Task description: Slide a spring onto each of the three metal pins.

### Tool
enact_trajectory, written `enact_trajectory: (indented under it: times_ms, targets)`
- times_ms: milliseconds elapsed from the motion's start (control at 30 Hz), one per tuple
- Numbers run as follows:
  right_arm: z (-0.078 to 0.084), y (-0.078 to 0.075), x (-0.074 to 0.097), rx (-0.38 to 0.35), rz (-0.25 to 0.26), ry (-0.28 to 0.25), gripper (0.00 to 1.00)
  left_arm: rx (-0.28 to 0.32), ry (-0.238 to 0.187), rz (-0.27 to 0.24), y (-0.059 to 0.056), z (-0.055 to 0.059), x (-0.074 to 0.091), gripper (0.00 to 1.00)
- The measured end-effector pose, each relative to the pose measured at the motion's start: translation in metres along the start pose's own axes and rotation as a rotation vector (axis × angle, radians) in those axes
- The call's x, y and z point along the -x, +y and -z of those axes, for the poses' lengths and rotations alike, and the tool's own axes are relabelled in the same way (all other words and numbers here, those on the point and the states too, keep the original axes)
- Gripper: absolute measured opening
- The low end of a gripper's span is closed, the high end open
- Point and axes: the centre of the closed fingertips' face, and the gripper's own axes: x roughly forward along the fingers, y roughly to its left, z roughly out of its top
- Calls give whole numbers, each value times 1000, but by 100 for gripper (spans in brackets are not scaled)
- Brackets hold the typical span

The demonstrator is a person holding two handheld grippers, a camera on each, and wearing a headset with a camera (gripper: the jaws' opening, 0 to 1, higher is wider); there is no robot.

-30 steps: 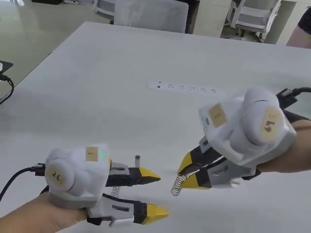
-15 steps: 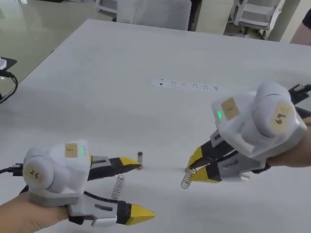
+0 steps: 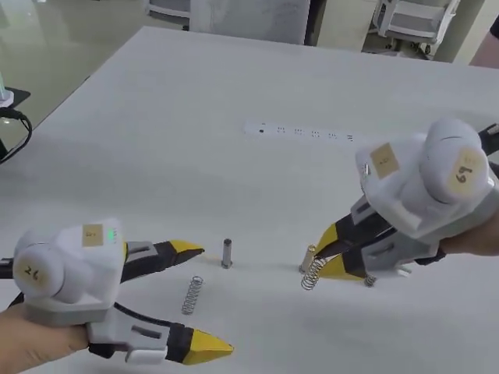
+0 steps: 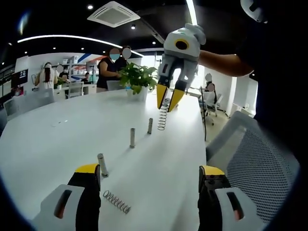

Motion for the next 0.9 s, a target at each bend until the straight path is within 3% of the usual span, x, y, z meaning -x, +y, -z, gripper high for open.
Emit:
enact_trajectory:
  times_ms: [167,333,667,900]
  targets:
    - [5,-4,1,-7,7,7,6,16,13,-8,3,3,2,90]
    - [8,-10,3,-14,22,10,6,62,-4,-28,9,2,6,98]
    - [15,-25,8,-25,42,31,6,73,-22,-43,12,-1,9,98]
    - [19,-36,6,24,39,89,6,75,-25,-45,13,-4,10,98]
